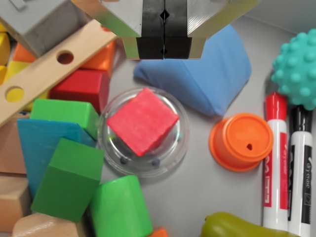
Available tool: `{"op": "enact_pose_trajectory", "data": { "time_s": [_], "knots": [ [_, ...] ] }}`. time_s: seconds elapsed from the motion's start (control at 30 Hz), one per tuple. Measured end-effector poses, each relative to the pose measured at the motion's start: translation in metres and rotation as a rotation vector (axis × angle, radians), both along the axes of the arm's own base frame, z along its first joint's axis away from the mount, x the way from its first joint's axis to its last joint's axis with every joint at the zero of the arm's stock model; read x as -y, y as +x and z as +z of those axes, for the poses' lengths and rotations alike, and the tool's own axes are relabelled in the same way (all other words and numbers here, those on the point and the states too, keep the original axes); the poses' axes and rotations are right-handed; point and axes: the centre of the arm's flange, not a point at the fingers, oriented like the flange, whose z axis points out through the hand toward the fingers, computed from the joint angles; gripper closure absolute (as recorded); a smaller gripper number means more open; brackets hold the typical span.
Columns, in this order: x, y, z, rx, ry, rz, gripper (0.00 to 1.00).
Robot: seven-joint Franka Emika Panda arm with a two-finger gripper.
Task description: Pick an object from the bin
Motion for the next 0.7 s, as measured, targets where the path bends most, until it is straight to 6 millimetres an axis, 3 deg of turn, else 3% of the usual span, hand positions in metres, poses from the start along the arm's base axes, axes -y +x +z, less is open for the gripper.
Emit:
{"op": "enact_pose_trajectory", "data": {
  "time_s": [0.7],
  "knots": [
    [0.001,-0.004,0.086,-0.011,-0.001,0.000,1.00]
  ]
}}
